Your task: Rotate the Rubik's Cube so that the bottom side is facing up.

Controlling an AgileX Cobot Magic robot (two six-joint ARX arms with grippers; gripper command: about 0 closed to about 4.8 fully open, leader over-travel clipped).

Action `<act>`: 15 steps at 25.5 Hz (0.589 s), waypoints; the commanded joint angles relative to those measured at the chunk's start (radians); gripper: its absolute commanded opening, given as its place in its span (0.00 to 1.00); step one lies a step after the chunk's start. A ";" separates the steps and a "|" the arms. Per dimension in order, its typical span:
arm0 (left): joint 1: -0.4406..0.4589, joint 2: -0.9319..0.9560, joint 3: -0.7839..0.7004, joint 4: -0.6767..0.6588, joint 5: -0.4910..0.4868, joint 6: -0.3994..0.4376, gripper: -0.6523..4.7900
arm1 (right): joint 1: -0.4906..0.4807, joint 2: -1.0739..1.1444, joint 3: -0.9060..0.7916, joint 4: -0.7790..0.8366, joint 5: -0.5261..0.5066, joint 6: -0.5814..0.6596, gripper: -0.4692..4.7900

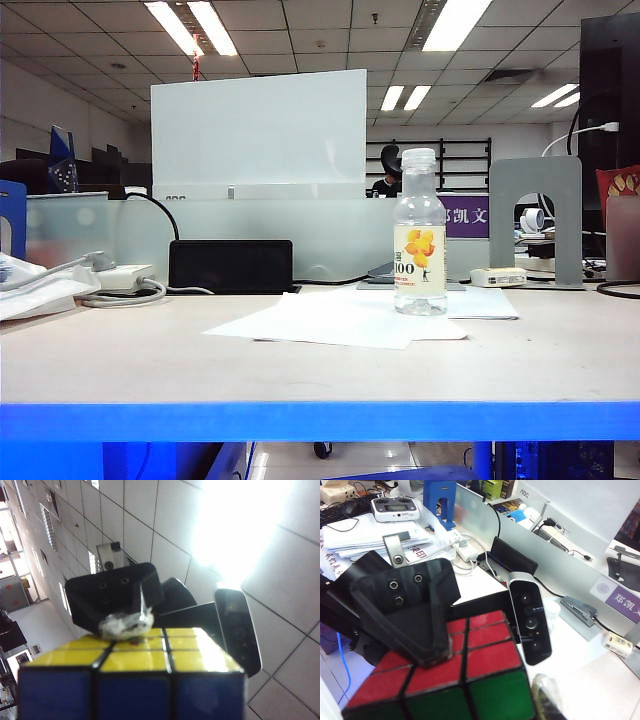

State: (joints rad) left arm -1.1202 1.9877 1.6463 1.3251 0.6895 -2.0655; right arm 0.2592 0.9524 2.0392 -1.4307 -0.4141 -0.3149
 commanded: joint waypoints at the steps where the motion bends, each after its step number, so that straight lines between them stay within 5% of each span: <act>1: -0.002 -0.003 0.005 -0.028 0.014 0.032 0.70 | 0.000 0.003 0.001 0.047 -0.003 0.031 0.66; 3: 0.001 -0.003 0.005 -0.034 0.012 0.047 0.75 | 0.000 0.003 0.000 0.047 -0.003 0.031 0.64; 5: 0.013 -0.003 0.011 -0.034 0.009 0.053 0.92 | 0.000 0.003 -0.005 0.047 -0.003 0.032 0.64; 15: 0.111 -0.003 0.012 -0.042 -0.021 0.119 0.93 | 0.000 0.011 -0.005 0.047 0.013 0.031 0.64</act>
State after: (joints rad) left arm -1.0286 1.9896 1.6539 1.2804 0.6762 -1.9846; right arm 0.2584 0.9585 2.0296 -1.4124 -0.4118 -0.2878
